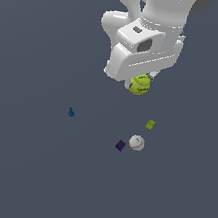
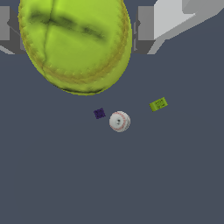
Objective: Pick up a designated object from a clutter of objects.
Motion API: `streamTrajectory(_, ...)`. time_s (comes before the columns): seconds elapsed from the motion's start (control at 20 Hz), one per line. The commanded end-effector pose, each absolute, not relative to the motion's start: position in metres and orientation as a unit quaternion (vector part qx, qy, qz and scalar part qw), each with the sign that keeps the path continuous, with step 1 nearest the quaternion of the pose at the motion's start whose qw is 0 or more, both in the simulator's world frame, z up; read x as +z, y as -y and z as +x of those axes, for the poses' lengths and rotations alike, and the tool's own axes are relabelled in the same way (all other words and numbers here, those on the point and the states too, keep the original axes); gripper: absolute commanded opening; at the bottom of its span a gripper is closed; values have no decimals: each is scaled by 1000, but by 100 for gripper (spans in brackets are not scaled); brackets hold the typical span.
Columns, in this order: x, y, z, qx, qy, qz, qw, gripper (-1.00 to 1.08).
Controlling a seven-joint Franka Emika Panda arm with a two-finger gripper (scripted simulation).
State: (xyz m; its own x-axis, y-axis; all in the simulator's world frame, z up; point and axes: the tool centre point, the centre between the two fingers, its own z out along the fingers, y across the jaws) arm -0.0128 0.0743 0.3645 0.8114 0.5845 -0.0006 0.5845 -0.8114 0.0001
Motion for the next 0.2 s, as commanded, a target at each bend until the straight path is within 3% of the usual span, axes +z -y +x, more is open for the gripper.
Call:
streamTrajectory(0.0, 369, -76, -13, 0, -307, 952, 0, -100)
streamTrajectory(0.15, 369, -76, -12, 0, -307, 952, 0, -100)
